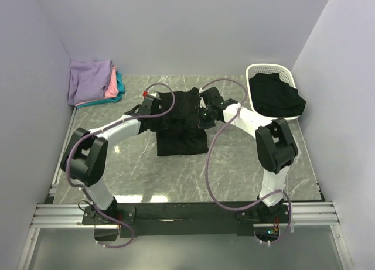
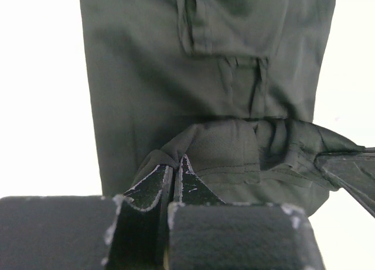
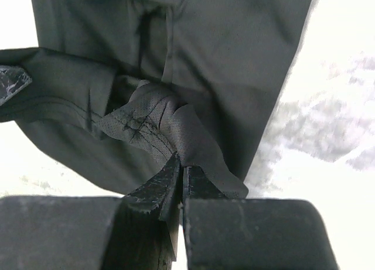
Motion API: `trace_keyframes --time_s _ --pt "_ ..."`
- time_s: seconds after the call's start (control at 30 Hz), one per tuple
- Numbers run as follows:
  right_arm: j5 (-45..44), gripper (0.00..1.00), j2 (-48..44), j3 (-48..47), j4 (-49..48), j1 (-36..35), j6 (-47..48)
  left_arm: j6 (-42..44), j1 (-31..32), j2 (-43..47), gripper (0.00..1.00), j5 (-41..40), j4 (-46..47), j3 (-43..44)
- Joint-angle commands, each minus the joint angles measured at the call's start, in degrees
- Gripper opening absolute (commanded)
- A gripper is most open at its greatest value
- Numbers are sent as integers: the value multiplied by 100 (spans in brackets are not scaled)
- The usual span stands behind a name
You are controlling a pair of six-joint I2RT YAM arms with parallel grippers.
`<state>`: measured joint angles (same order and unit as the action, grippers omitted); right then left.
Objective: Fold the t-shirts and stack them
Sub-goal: Fold the tshirt
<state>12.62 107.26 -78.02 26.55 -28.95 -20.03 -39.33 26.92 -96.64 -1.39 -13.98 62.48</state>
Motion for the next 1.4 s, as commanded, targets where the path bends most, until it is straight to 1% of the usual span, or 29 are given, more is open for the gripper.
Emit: trace_keyframes --time_s 0.0,0.07,0.1,0.13,0.17,0.2,0.27,0.3,0.37,0.47,0.57,0.67,0.7,0.8,0.83,1.0,1.13,1.23,1.37 --pt "179 4 373 -556 114 144 166 365 -248 -363 1 253 185 440" --pt "162 5 444 -609 27 205 131 409 -318 -556 1 279 176 572" --pt "188 8 532 -635 -35 232 140 417 -336 -610 1 314 176 607" --pt "249 14 593 -775 -1 258 157 444 -354 -654 1 306 193 642" --pt "223 34 664 -837 8 310 131 453 -397 -759 1 323 220 678" --pt "223 43 751 -890 -26 328 140 453 -433 -812 1 341 211 721" --pt "119 49 805 -943 -123 372 131 435 -503 -996 49 393 238 827" --pt "5 54 779 -952 -236 433 140 435 -512 -1023 99 350 229 845" --pt "-180 64 726 -1013 -290 521 184 488 -538 -1058 99 262 290 897" --pt "-190 65 524 -1102 -220 671 280 628 -538 -1006 100 157 115 1117" --pt "-103 66 121 -1014 -81 689 412 690 -538 -725 99 156 -17 1161" --pt "213 66 -73 -891 87 680 395 699 -538 -418 100 437 -140 1109" --pt "423 66 -117 -838 96 680 369 681 -538 -347 99 751 -149 1074" --pt "793 65 -328 -418 62 619 298 576 -512 -57 99 1270 -123 828" --pt "786 64 -381 -320 35 575 263 550 -503 74 99 1333 -105 653" --pt "847 61 -610 128 44 276 272 532 -249 251 99 1466 -166 265" --pt "856 60 -689 383 -26 48 245 418 -20 356 99 1396 -79 -112" --pt "891 60 -646 507 -132 -41 193 312 68 339 99 1501 70 -315" --pt "900 59 -470 507 -255 -67 149 251 200 190 99 1405 220 -412"
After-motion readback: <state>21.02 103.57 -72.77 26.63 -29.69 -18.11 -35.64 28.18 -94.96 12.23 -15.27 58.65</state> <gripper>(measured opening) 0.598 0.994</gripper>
